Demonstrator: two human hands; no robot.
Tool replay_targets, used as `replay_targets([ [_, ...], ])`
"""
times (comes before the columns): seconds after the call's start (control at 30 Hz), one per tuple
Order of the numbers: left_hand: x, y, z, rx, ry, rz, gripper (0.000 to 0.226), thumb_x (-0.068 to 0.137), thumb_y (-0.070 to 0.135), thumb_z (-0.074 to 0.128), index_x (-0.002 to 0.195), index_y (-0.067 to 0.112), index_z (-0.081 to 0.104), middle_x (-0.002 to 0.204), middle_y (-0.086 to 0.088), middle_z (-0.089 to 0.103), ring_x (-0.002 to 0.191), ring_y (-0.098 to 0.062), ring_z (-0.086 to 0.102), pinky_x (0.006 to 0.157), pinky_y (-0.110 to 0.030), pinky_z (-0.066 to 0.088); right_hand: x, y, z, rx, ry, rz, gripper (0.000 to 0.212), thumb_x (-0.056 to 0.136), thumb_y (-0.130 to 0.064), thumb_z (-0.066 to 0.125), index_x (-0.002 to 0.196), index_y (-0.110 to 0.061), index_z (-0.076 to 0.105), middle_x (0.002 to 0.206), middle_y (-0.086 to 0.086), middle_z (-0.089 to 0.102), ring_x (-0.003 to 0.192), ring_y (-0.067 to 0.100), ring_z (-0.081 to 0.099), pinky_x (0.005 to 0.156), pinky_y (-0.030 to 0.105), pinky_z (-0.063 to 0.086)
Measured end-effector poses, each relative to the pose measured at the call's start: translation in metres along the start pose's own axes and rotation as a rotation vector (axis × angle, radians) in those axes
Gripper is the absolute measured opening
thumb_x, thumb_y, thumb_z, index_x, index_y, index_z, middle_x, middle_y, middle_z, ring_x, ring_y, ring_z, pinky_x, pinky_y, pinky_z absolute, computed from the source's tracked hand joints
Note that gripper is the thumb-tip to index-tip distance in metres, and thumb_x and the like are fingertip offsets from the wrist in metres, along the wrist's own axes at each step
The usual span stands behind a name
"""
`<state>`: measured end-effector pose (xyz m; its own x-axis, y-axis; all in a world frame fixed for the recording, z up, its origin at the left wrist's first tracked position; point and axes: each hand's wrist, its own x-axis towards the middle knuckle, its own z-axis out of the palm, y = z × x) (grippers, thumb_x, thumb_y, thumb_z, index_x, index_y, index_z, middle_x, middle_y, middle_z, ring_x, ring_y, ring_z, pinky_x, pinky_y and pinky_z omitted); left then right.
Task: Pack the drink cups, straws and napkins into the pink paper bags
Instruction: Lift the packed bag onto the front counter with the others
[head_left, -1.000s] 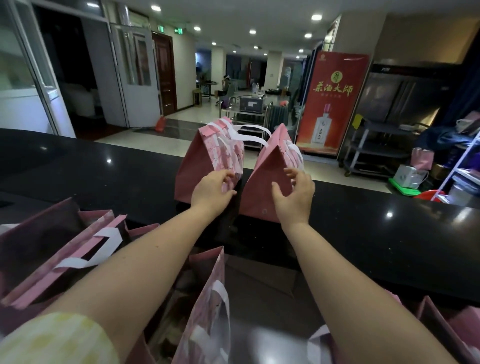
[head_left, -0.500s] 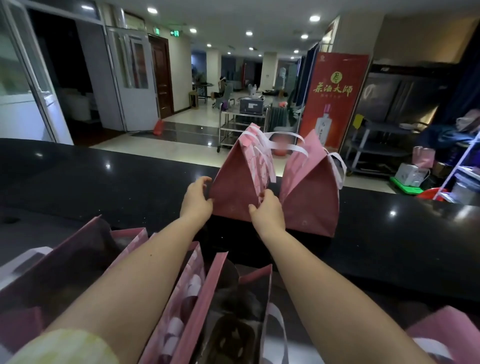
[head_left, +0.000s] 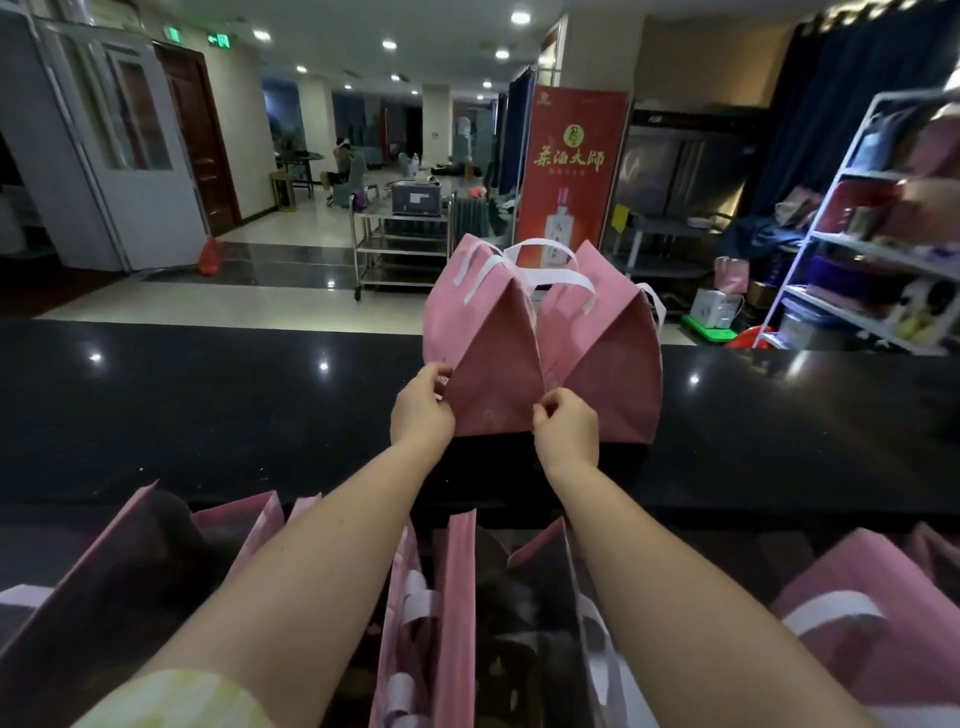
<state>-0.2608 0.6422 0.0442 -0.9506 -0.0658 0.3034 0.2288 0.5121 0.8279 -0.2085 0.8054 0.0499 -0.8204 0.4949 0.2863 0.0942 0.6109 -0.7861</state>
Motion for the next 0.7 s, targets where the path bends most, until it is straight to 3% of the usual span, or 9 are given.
replay_targets([
  [0.07, 0.001, -0.001, 0.002, -0.044, 0.001, -0.018, 0.046, 0.081, -0.007, 0.044, 0.1, 0.032, 0.059, 0.092, 0.006, 0.063, 0.08, -0.017, 0.06, 0.065, -0.025, 0.047, -0.003, 0.001, -0.002, 0.033, -0.002, 0.009, 0.011, 0.092, -0.015, 0.059, 0.098, -0.01, 0.065, 0.096, 0.005, 0.066, 0.086, 0.02, 0.058, 0.071, 0.024, 0.037],
  [0.23, -0.008, -0.007, -0.003, -0.138, -0.029, 0.011, 0.048, 0.081, -0.01, 0.047, 0.096, 0.034, 0.061, 0.087, 0.006, 0.063, 0.073, -0.012, 0.058, 0.069, -0.022, 0.05, -0.011, 0.002, -0.01, 0.056, -0.023, -0.017, 0.014, 0.09, -0.015, 0.059, 0.104, -0.016, 0.06, 0.099, -0.001, 0.065, 0.091, 0.02, 0.06, 0.078, 0.029, 0.046],
  [0.33, -0.016, -0.007, -0.008, -0.148, -0.048, 0.027, 0.043, 0.083, -0.008, 0.05, 0.099, 0.03, 0.063, 0.086, 0.005, 0.064, 0.073, -0.014, 0.06, 0.07, -0.027, 0.053, -0.016, 0.001, -0.014, 0.073, -0.04, -0.042, 0.017, 0.088, -0.014, 0.058, 0.105, -0.018, 0.06, 0.1, 0.0, 0.065, 0.091, 0.02, 0.06, 0.078, 0.029, 0.047],
  [0.53, -0.029, 0.006, -0.019, 0.082, -0.027, 0.008, 0.031, 0.085, 0.011, 0.059, 0.106, 0.033, 0.056, 0.099, 0.007, 0.061, 0.087, -0.015, 0.062, 0.078, -0.039, 0.055, -0.028, -0.005, -0.021, 0.098, -0.18, -0.135, 0.028, 0.086, -0.01, 0.059, 0.111, -0.022, 0.061, 0.102, -0.004, 0.063, 0.089, 0.017, 0.061, 0.08, 0.032, 0.052],
  [0.7, -0.056, 0.026, -0.042, 0.347, 0.01, 0.054, 0.042, 0.084, 0.025, 0.071, 0.122, 0.03, 0.054, 0.119, 0.002, 0.057, 0.108, -0.022, 0.058, 0.09, -0.046, 0.051, -0.039, -0.021, -0.037, 0.035, -0.272, -0.321, 0.029, 0.084, -0.008, 0.061, 0.109, -0.022, 0.065, 0.102, -0.005, 0.063, 0.092, 0.014, 0.059, 0.083, 0.032, 0.051],
])
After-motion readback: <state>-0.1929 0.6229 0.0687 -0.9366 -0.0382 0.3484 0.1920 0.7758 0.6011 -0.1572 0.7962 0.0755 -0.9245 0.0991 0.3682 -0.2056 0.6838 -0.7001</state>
